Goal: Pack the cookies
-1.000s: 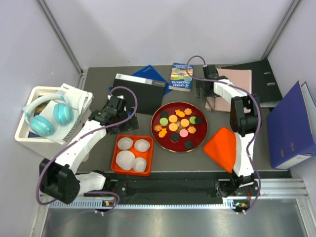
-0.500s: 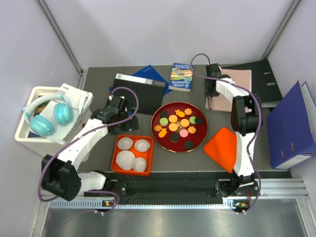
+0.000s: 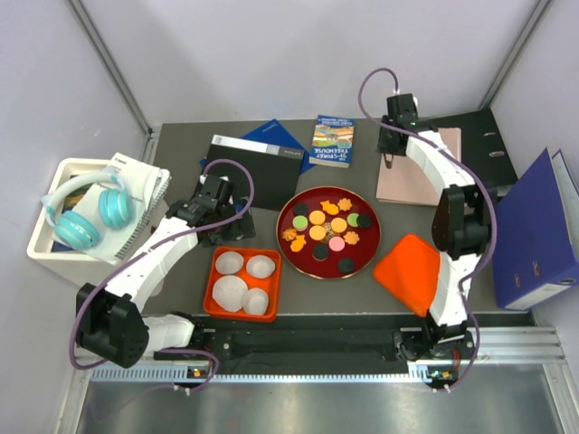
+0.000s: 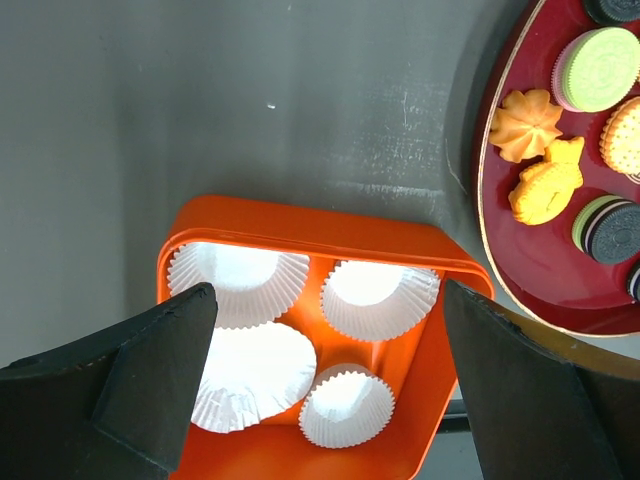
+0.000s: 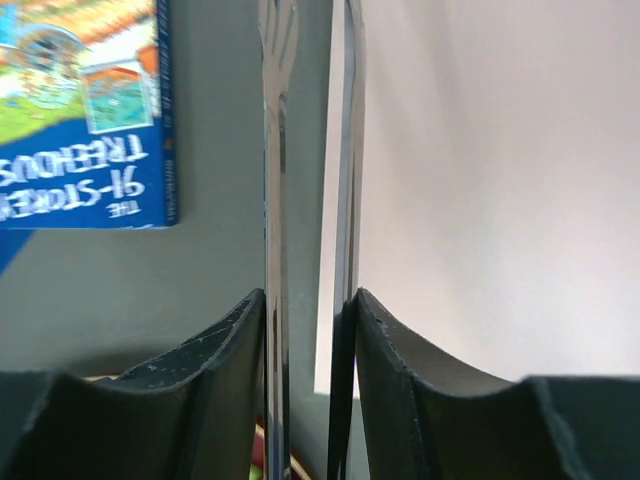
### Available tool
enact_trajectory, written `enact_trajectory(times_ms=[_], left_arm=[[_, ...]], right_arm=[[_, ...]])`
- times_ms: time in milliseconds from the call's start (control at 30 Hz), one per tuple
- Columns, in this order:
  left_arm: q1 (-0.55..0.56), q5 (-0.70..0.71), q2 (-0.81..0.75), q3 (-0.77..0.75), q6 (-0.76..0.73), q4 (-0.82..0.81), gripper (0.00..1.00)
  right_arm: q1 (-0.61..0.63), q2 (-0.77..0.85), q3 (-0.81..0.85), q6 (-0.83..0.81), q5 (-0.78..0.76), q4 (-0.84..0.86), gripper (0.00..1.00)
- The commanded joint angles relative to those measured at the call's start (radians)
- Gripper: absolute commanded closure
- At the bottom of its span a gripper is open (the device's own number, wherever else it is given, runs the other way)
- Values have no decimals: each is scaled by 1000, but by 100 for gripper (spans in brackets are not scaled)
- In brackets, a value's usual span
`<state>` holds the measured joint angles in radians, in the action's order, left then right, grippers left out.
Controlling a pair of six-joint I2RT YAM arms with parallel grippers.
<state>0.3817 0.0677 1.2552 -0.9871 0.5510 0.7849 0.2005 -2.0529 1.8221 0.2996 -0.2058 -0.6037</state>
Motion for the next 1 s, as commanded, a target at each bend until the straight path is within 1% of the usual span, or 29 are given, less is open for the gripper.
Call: enact_trajectory(times_ms=[0,133,167,267,300,333,367,467,500,600,667,800,867,967], left_arm=[[5,-22,-2,-4,4,-39,1],[5,-45,-11,7,10,-42,1],[5,-51,-19,10,12,-47,1],[6,-62,-36,27,17,-58,1],[6,-62,-39,37,20,-61,1],[6,-95,-43,42,23,-65,1],[6,-100,-51,48,24,-68,1],[8,-118,-65,70,30,-84,1],[8,-120,-68,77,35,-85,1],[9,-121,-86,88,35,-90,1],[11,-118,-99,93,33,-98,1],[9,-117,-106,105,29,-110,1],[9,-118,-102,110,30,-116,1],[11,-129,-96,120,33,-128,1]], right_arm=[[25,155,-6,-13,6,-2,60],[54,206,-50,-31,17,-40,53],[56,214,-56,-34,26,-50,52],[68,261,-133,-33,49,-62,52],[69,279,-154,-31,46,-59,52],[70,308,-179,-30,46,-54,52],[70,324,-228,-27,40,-44,52],[70,367,-303,-30,19,-51,53],[70,381,-325,-30,41,-48,56],[80,474,-431,-30,91,-10,57],[94,542,-489,-24,80,-5,57],[94,612,-550,-1,56,-31,57],[94,617,-575,6,-4,-47,55],[91,577,-578,13,-84,-93,53]])
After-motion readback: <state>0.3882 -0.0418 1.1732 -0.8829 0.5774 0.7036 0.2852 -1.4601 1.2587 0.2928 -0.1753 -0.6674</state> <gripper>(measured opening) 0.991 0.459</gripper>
